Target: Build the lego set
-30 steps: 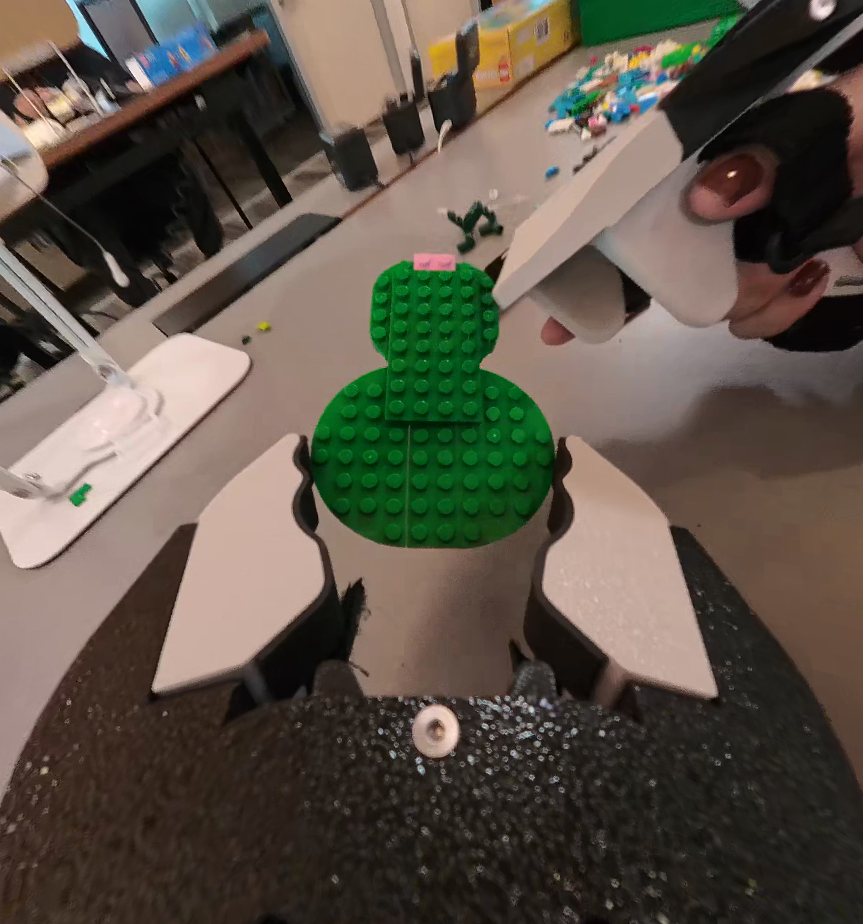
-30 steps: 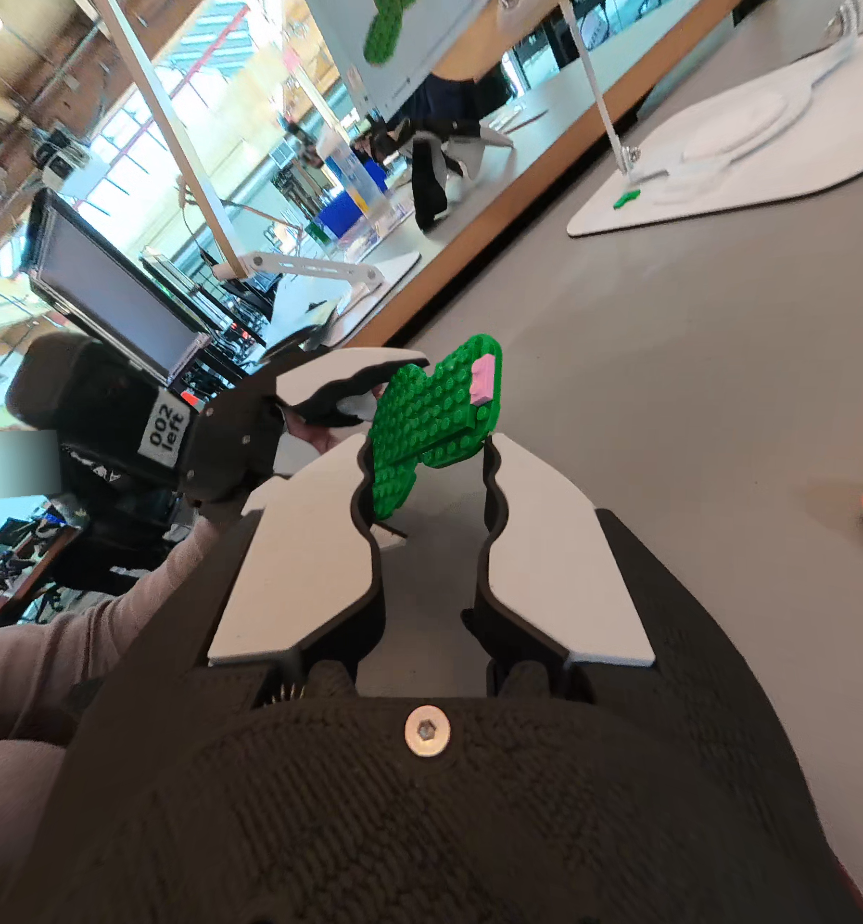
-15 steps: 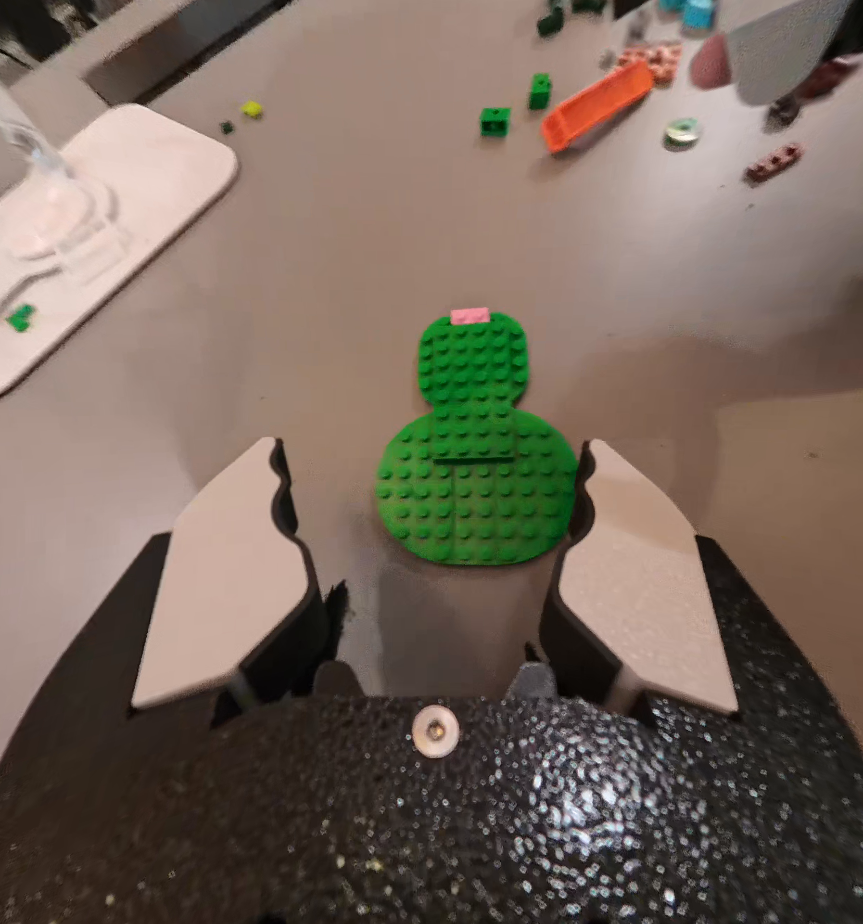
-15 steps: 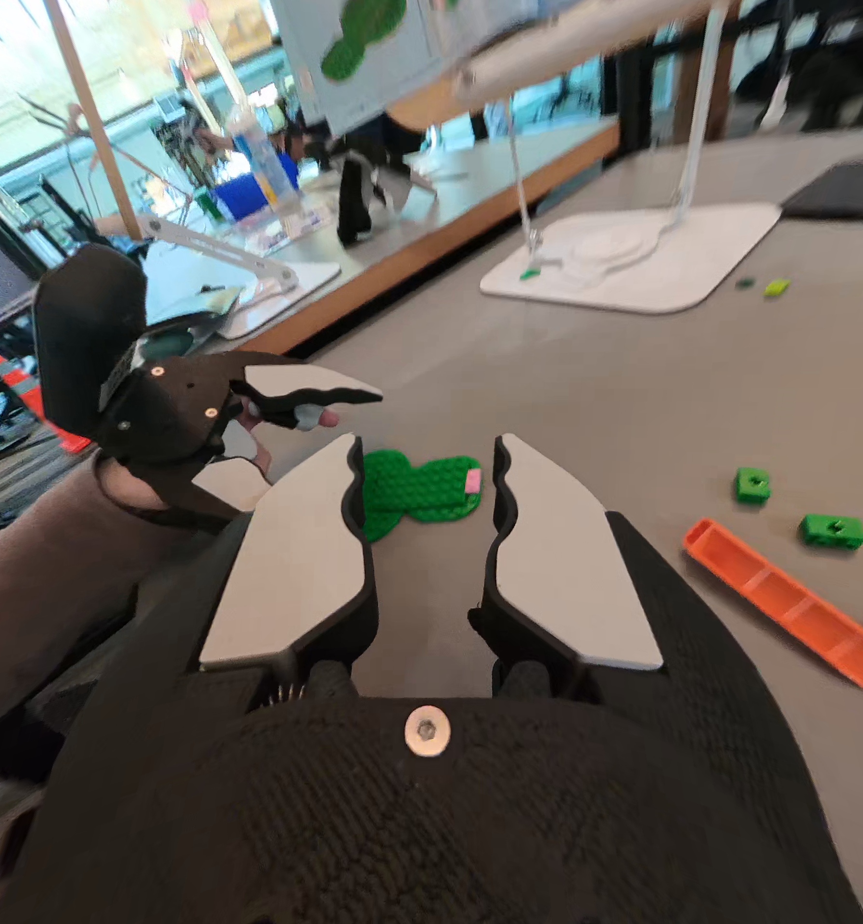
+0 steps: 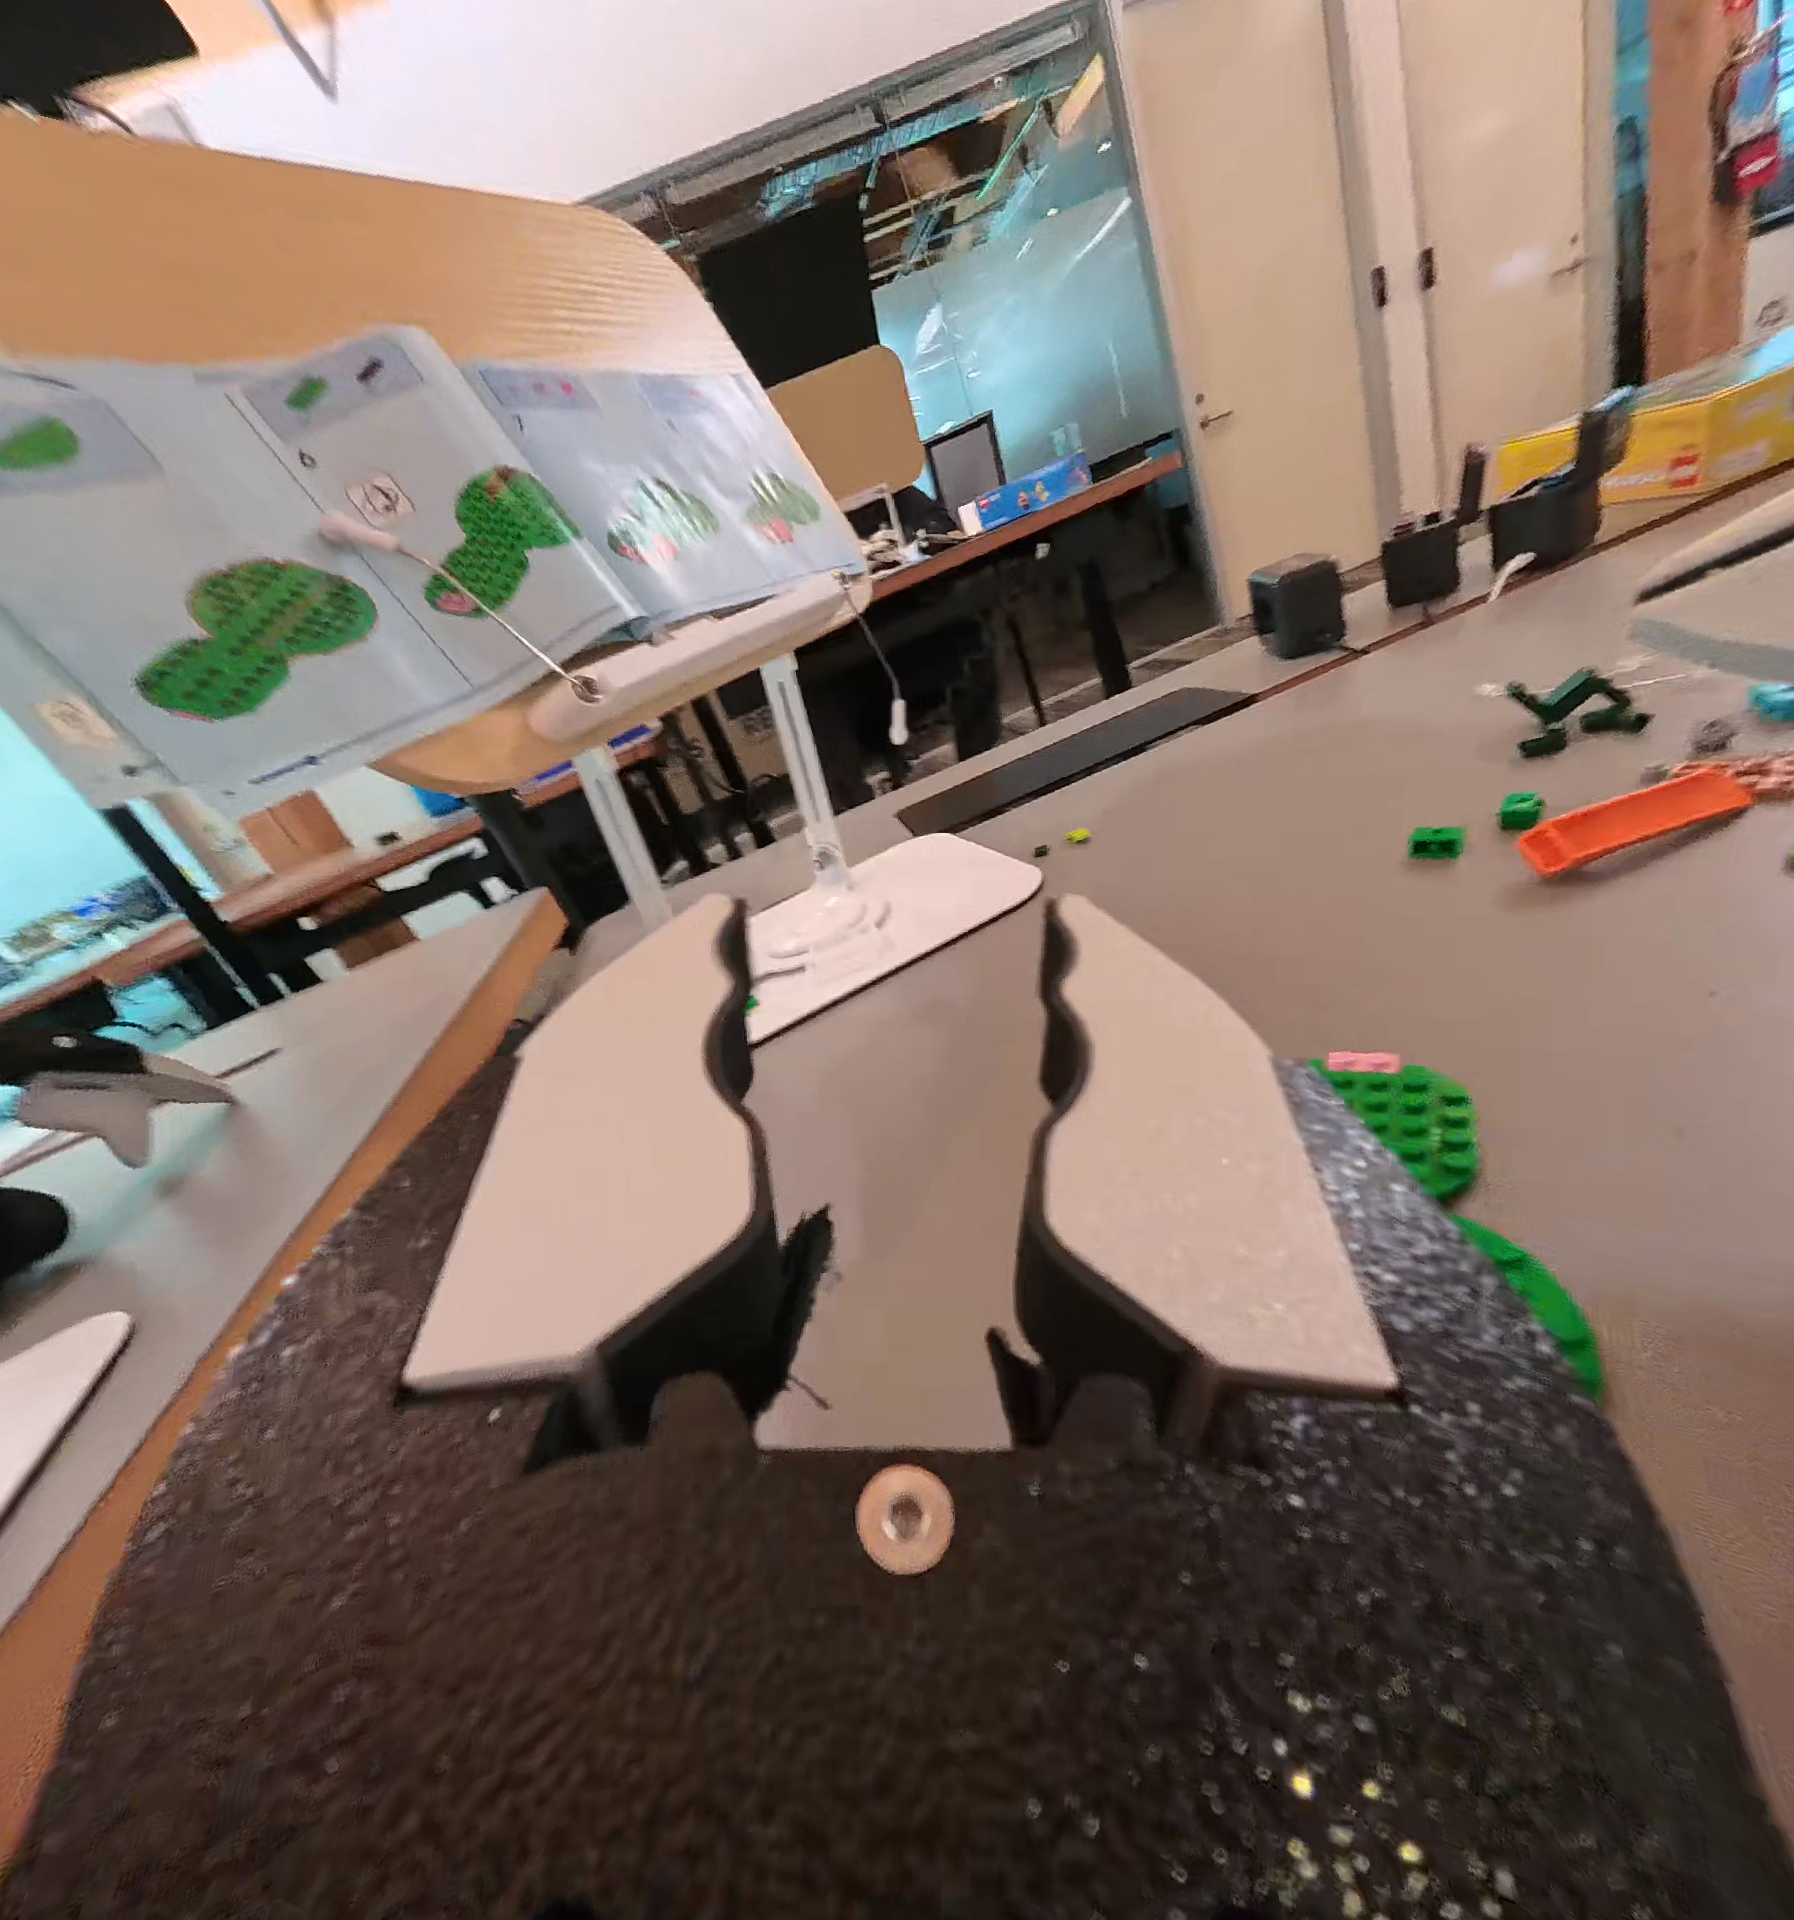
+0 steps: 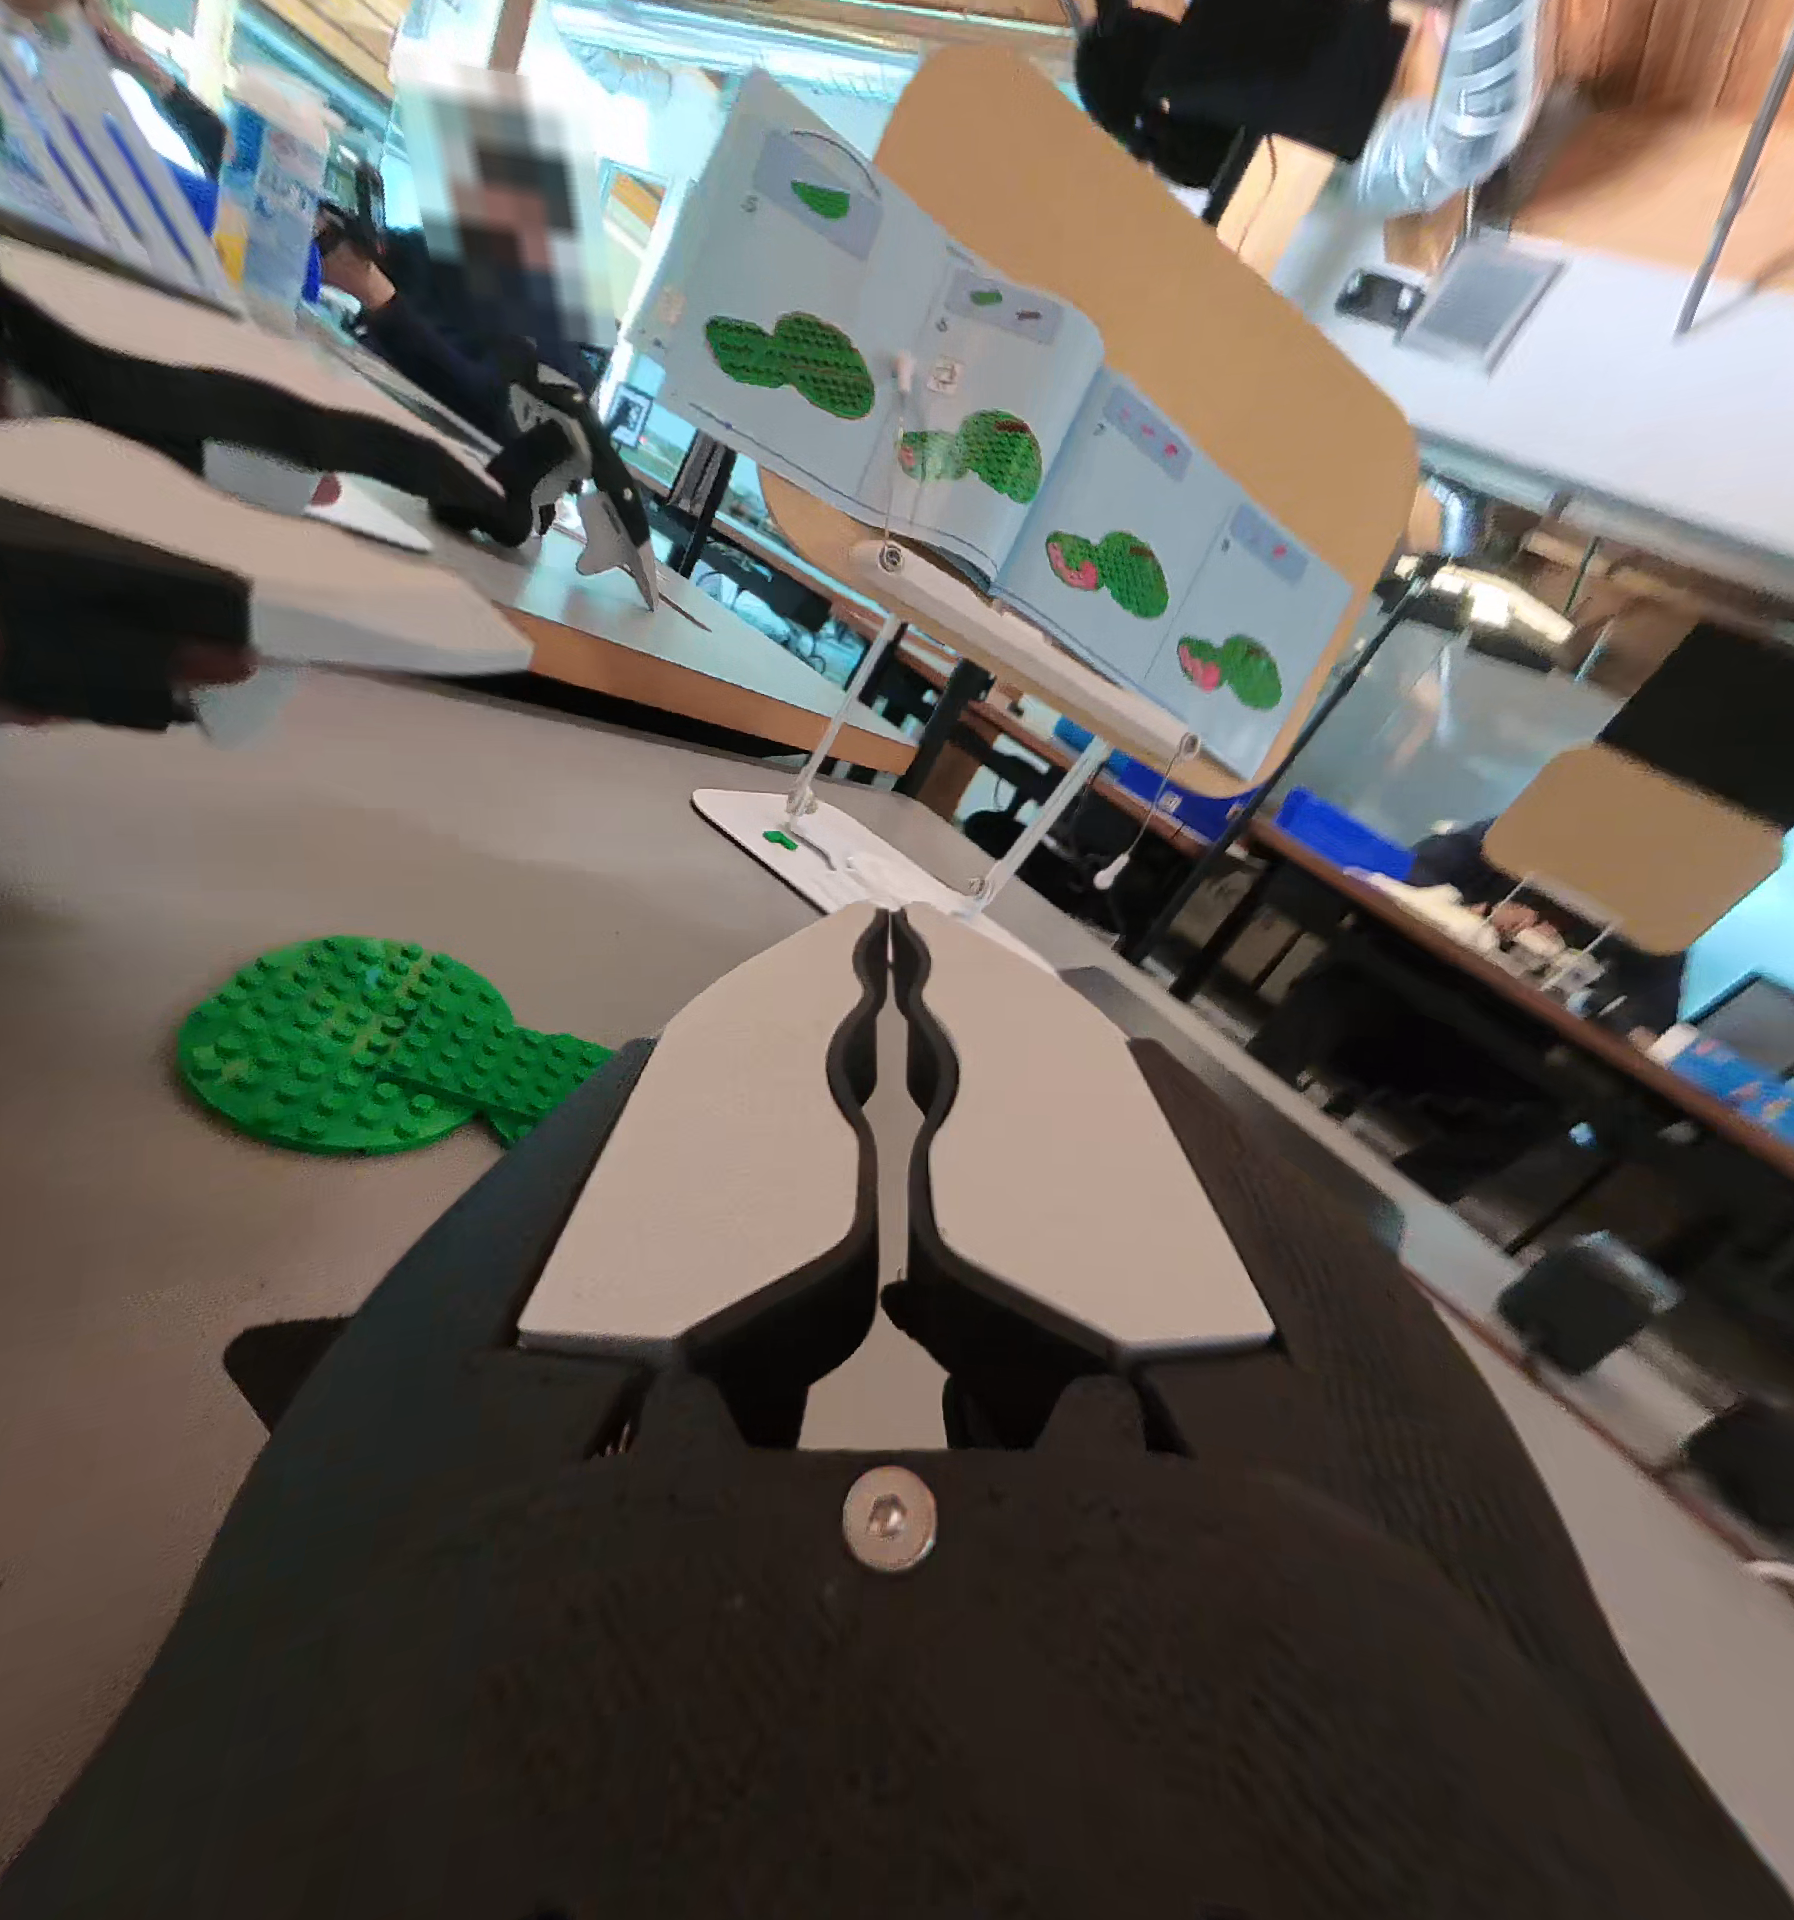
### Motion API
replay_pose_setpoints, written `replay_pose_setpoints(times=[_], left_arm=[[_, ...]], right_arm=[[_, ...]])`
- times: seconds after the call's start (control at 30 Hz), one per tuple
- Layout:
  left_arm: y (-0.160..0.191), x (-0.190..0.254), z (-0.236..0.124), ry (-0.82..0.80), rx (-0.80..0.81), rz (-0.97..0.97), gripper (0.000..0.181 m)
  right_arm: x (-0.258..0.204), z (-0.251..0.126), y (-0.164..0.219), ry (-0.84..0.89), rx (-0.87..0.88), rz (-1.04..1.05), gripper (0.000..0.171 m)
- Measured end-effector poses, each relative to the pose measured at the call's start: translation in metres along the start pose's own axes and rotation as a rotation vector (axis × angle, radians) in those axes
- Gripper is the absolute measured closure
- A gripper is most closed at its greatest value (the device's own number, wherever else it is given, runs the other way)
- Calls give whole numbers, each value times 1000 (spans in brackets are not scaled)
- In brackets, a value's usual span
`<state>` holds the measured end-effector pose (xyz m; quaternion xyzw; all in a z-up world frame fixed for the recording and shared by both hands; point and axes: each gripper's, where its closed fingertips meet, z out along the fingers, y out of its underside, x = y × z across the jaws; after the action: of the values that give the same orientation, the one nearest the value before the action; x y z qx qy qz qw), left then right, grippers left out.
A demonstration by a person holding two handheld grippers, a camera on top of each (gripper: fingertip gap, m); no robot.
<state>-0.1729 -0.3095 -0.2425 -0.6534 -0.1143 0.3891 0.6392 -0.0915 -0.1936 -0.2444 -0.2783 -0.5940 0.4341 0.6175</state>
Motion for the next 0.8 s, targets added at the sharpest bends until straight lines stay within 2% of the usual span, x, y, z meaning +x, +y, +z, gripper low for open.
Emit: replay_pose_setpoints(times=[0.1,0.2,0.43,0.6,0.8], left_arm=[[4,3,0,6,1,-26,162],[6,9,2,61,-9,-84,180],[7,8,8,56,-12,-92,181],[8,7,10,61,-7,-97,181],[7,12,10,81,-3,-61,181]], right_arm=[[-8,-1,-7,-11,46,-56,171],[-11,1,-9,-32,82,-36,171],[3,5,-7,-64,137,184,171],[-10,12,-10,-151,166,122,171],[-14,10,-14,-198,199,164,171]])
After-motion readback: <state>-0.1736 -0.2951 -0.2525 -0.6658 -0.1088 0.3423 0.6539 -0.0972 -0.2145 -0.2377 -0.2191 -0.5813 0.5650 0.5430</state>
